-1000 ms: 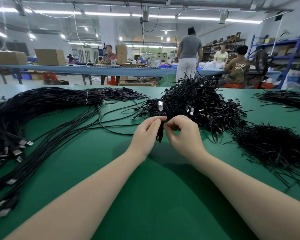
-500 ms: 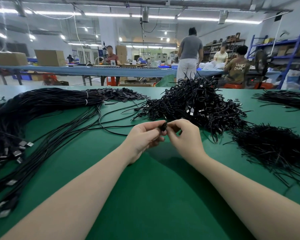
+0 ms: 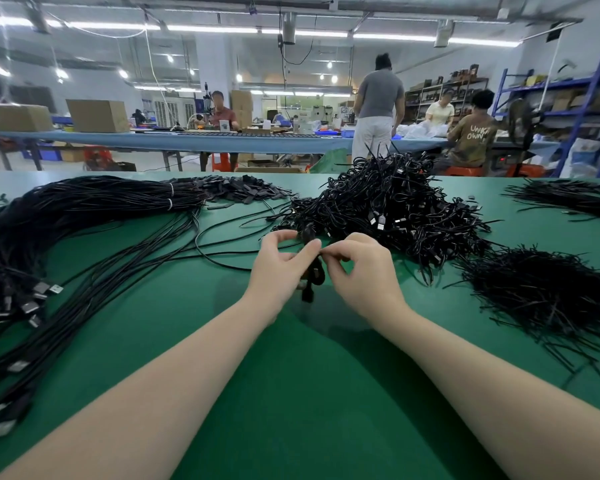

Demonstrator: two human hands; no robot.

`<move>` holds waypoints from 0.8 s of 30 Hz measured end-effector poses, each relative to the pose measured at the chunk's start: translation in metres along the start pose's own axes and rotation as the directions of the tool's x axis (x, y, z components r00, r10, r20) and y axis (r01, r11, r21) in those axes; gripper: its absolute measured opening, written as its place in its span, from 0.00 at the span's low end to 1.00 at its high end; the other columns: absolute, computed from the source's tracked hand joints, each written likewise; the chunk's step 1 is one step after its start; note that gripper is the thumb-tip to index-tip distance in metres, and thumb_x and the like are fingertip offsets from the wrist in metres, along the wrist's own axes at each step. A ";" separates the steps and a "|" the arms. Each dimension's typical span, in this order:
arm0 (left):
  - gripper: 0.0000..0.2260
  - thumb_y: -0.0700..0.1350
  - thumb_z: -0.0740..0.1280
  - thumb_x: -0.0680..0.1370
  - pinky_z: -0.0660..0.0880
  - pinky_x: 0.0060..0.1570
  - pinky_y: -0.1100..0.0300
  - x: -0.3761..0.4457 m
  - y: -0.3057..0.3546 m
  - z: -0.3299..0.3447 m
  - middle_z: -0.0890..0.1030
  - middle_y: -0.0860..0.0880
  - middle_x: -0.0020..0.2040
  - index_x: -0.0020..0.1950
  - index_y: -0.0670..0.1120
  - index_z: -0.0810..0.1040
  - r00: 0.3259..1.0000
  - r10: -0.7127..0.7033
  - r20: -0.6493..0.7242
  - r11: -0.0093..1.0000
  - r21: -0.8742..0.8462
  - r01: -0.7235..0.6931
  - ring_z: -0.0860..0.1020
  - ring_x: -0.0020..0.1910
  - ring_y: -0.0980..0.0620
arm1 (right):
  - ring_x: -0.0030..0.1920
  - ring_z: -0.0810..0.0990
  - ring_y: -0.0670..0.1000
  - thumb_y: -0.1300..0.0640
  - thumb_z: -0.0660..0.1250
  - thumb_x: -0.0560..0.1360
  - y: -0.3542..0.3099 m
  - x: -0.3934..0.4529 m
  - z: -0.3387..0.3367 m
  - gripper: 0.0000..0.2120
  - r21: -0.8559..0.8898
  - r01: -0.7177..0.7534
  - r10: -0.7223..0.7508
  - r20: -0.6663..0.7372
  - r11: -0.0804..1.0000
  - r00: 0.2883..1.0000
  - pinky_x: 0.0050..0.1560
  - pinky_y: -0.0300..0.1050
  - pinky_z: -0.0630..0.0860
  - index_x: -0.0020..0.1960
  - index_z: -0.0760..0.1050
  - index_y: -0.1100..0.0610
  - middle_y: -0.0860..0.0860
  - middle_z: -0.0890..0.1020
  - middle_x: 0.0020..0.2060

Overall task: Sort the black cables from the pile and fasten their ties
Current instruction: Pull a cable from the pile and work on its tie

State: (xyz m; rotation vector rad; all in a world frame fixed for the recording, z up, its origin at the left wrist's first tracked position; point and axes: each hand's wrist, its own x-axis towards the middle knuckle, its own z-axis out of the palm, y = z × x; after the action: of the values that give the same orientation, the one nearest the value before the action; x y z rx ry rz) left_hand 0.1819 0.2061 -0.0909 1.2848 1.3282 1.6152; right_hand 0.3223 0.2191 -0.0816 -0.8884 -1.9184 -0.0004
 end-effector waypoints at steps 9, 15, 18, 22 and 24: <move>0.33 0.48 0.73 0.74 0.69 0.23 0.66 -0.002 0.003 0.002 0.80 0.52 0.28 0.68 0.63 0.54 0.972 -0.236 0.011 0.936 -0.267 0.230 0.77 0.25 0.55 | 0.36 0.78 0.57 0.62 0.71 0.68 -0.002 -0.006 0.001 0.04 -0.292 0.176 -0.203 -0.064 0.940 0.977 0.38 0.50 0.70 0.40 0.83 0.56 0.51 0.79 0.33; 0.44 0.52 0.73 0.73 0.75 0.28 0.59 0.000 -0.003 0.000 0.83 0.47 0.34 0.78 0.61 0.45 0.991 -0.122 -0.050 0.982 -0.151 0.114 0.79 0.29 0.48 | 0.40 0.78 0.55 0.58 0.70 0.73 -0.003 -0.006 0.005 0.03 -0.189 0.036 -0.046 -0.048 0.981 0.998 0.43 0.49 0.68 0.43 0.83 0.54 0.49 0.80 0.35; 0.39 0.48 0.65 0.78 0.74 0.28 0.62 0.004 -0.006 0.001 0.84 0.54 0.36 0.78 0.55 0.40 0.989 -0.135 -0.058 0.984 -0.124 0.127 0.79 0.28 0.55 | 0.40 0.79 0.53 0.59 0.70 0.73 0.000 -0.005 0.005 0.03 -0.138 -0.025 0.016 -0.069 0.990 0.998 0.44 0.47 0.68 0.43 0.83 0.54 0.48 0.81 0.35; 0.34 0.38 0.63 0.77 0.72 0.40 0.66 0.000 -0.005 -0.003 0.71 0.54 0.60 0.78 0.55 0.50 0.983 0.140 -0.115 0.946 0.308 -0.098 0.77 0.49 0.57 | 0.39 0.78 0.50 0.60 0.70 0.73 0.004 -0.003 0.003 0.04 -0.055 -0.083 0.078 -0.090 0.995 0.993 0.46 0.54 0.74 0.42 0.83 0.54 0.46 0.80 0.34; 0.29 0.36 0.67 0.74 0.69 0.56 0.63 -0.003 -0.003 -0.006 0.65 0.52 0.64 0.72 0.53 0.62 0.921 0.386 -0.046 0.791 0.531 -0.305 0.70 0.60 0.56 | 0.40 0.78 0.50 0.60 0.70 0.73 0.004 -0.003 0.002 0.04 -0.008 -0.098 0.097 -0.080 0.995 0.992 0.47 0.57 0.75 0.43 0.83 0.55 0.44 0.79 0.35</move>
State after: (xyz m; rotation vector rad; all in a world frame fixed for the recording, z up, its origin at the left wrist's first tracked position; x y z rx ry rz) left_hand 0.1764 0.2026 -0.0948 1.8473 1.7872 1.6854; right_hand 0.3230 0.2211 -0.0862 -0.9751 -1.8009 0.0111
